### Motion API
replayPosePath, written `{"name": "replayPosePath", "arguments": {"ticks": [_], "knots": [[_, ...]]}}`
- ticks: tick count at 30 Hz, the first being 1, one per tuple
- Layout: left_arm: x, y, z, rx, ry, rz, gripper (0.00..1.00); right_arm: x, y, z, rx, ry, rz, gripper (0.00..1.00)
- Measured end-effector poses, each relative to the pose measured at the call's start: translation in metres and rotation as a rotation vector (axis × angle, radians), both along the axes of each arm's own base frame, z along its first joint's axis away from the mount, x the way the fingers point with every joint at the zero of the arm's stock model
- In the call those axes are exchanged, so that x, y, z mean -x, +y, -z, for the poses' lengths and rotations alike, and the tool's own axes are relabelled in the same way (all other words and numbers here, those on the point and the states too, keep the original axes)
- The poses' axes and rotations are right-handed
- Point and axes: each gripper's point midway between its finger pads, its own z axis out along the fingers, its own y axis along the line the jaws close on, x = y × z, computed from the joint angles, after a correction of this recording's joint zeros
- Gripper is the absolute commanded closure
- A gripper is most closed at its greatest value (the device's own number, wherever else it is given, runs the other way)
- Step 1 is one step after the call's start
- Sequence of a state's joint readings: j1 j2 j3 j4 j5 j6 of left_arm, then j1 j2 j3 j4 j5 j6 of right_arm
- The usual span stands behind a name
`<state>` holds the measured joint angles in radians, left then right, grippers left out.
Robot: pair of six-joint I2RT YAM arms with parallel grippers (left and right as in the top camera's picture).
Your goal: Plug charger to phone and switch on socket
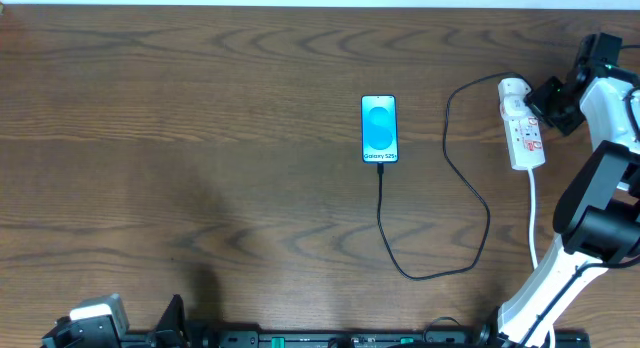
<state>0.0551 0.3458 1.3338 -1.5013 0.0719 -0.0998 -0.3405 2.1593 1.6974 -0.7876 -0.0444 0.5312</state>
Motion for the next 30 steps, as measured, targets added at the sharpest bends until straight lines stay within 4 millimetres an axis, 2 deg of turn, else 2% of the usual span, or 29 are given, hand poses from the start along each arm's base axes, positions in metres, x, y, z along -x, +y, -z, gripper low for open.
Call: {"name": "replayPosePath", "arguments": {"ticks": [8,16,30], "knots": [[0.0,0.0,0.0,0.0,0.0,0.0,0.09,0.0,0.001,0.015,0.039,0.037,-0.029,0.99],[0.0,0.0,0.0,0.0,0.0,0.0,0.09,-0.002,-0.001,0.016,0.056,0.032,-0.042,0.99],[0.0,0.0,0.0,0.0,0.0,0.0,0.09,0.003,0.007,0.018,0.115,0.086,-0.06,0.99]]}}
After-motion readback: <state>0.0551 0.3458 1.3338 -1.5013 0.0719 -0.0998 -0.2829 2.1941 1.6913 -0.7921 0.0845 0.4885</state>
